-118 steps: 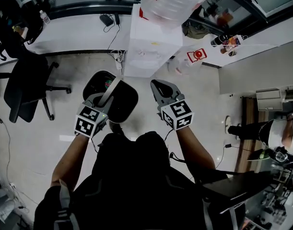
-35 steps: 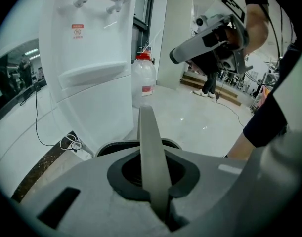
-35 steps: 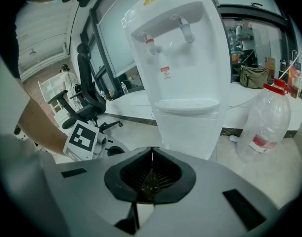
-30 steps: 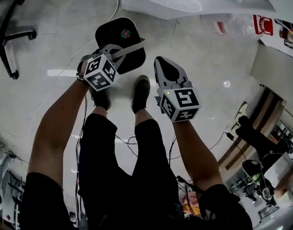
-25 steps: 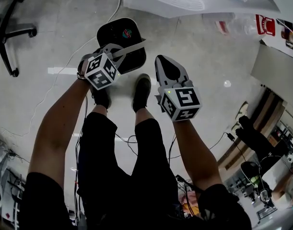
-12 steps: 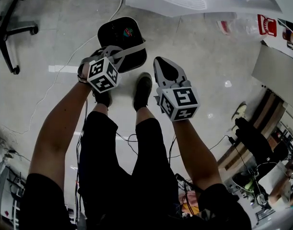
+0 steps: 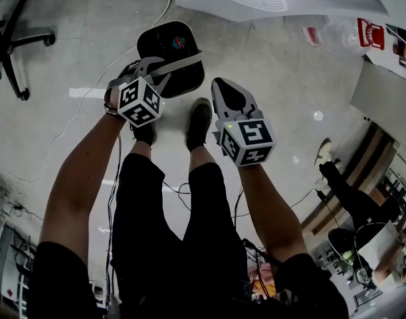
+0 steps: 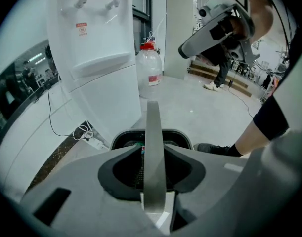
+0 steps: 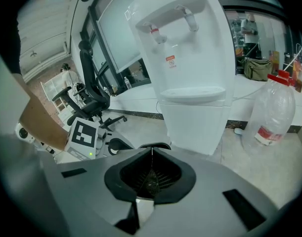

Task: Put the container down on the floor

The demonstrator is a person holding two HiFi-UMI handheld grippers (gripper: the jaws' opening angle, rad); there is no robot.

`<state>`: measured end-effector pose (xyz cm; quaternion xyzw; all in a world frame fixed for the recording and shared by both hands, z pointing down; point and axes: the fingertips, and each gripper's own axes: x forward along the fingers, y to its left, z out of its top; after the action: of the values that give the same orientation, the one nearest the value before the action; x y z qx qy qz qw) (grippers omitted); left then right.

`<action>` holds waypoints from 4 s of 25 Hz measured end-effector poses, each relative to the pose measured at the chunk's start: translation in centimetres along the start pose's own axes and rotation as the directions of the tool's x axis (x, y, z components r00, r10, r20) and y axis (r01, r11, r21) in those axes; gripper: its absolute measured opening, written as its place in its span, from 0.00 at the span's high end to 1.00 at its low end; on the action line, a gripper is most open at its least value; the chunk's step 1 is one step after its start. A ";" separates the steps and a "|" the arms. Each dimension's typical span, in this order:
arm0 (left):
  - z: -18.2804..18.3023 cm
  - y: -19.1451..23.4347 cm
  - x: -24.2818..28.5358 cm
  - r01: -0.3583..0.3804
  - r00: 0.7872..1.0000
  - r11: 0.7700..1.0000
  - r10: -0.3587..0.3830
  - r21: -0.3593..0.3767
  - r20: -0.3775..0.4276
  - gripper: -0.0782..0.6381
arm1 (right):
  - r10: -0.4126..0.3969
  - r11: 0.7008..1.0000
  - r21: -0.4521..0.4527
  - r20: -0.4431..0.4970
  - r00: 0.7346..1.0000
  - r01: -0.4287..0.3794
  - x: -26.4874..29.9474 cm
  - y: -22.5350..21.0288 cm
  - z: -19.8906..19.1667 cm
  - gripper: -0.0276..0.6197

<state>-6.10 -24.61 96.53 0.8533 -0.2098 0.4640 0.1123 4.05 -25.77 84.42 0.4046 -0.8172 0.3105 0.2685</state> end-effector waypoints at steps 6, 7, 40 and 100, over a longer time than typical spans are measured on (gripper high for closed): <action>-0.4 -0.8 -0.5 0.021 1.000 1.000 -0.021 -0.012 -0.013 0.71 | 0.013 1.000 -0.002 -0.004 1.000 -0.013 -0.3 0.6 0.1 0.94; -0.4 -0.8 -0.6 0.017 1.000 1.000 -0.018 -0.014 -0.015 0.71 | 0.013 1.000 -0.002 -0.003 1.000 -0.013 -0.4 0.6 0.1 0.94; 12.8 0.6 -28.5 -0.123 0.913 0.885 0.278 -0.448 0.298 0.83 | 0.029 0.997 -0.070 0.121 0.992 -0.021 -13.8 8.6 17.1 0.94; 30.3 -1.7 -56.7 -0.112 0.739 0.892 0.369 -0.438 0.563 0.88 | 0.018 0.978 -0.193 0.447 0.894 0.077 -38.3 17.4 35.4 0.95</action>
<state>-10.01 -20.45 32.51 0.8856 -0.4306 0.1114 0.1339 3.27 -24.17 29.42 0.4474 -0.8783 0.1194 0.1190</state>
